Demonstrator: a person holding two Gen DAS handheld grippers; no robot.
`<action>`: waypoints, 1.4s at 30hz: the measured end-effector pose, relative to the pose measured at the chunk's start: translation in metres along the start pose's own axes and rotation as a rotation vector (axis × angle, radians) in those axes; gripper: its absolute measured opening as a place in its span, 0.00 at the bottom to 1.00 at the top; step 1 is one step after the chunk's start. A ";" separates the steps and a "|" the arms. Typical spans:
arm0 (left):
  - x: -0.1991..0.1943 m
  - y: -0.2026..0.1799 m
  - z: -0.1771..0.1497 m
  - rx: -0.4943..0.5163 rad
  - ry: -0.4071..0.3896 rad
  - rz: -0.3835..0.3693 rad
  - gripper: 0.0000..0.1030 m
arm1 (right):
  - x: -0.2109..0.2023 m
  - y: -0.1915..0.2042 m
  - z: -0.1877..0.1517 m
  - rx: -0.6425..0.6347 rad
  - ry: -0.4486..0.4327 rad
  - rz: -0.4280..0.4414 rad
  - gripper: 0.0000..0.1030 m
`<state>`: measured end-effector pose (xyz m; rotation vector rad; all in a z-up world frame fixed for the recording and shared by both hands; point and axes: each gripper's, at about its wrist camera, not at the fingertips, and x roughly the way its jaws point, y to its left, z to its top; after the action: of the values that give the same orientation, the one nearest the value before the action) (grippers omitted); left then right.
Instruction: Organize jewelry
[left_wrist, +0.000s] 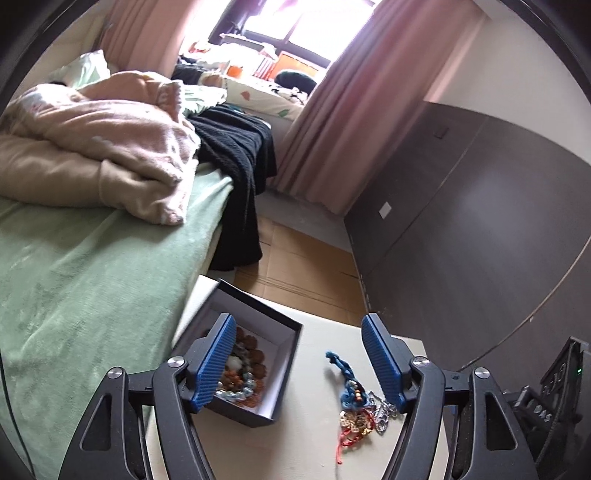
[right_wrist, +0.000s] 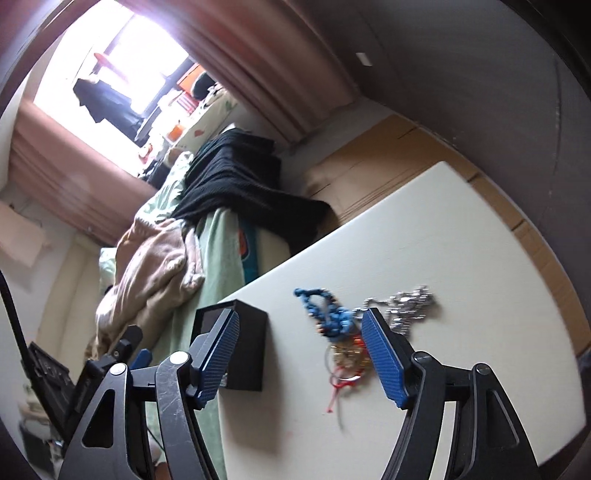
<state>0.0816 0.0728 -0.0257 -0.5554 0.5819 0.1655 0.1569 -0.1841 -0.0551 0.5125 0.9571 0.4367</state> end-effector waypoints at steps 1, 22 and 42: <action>0.001 -0.008 -0.003 0.024 0.002 0.001 0.72 | -0.004 -0.003 0.001 -0.001 -0.005 -0.011 0.78; 0.064 -0.082 -0.055 0.221 0.182 -0.057 0.89 | -0.023 -0.072 0.023 0.014 0.084 -0.138 0.82; 0.140 -0.072 -0.081 0.167 0.386 0.012 0.09 | 0.011 -0.086 0.019 0.081 0.160 -0.138 0.82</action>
<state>0.1806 -0.0325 -0.1281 -0.4225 0.9656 0.0189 0.1896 -0.2507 -0.1036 0.4865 1.1608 0.3187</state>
